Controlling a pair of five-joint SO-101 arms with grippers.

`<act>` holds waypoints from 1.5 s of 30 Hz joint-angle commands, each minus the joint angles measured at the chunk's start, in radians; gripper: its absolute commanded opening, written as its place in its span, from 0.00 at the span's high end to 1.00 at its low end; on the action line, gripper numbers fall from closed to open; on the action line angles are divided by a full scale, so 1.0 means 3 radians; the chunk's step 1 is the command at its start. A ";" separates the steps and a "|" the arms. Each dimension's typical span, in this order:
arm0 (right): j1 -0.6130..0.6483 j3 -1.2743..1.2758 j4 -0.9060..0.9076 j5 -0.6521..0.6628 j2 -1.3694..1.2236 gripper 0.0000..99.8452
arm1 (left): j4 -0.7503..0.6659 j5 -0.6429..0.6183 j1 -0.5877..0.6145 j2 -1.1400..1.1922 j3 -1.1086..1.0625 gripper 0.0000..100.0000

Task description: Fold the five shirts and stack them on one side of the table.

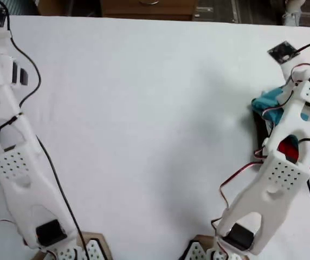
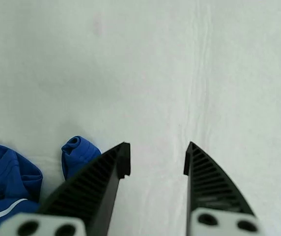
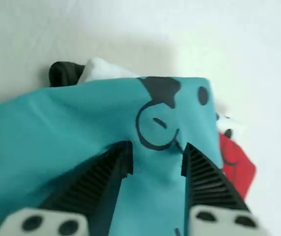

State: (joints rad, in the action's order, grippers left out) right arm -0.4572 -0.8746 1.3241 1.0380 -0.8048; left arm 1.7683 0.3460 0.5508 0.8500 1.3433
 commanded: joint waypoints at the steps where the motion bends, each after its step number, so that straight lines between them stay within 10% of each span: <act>1: -0.0003 -0.0481 -0.0023 -0.0026 0.0130 0.82 | 0.0020 0.0031 -0.0082 -0.0031 0.0105 0.80; 24: -0.0274 -0.0604 -0.0877 0.0036 -0.0903 0.76 | 0.0036 0.0031 -0.0092 -0.0036 0.0105 0.80; 30: -0.0294 -0.0609 -0.0846 0.0164 -0.0892 0.99 | 0.0036 0.0026 -0.0097 -0.0031 0.0105 0.80; 45: -0.0713 -0.1458 -0.0463 -0.0184 -0.0892 0.98 | 0.0031 0.0020 -0.0102 -0.0036 0.0105 0.80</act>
State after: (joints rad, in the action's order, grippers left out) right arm -0.6260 -1.2213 1.1262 0.9935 -1.0825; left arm 1.7683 0.3460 0.5309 0.8500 1.3433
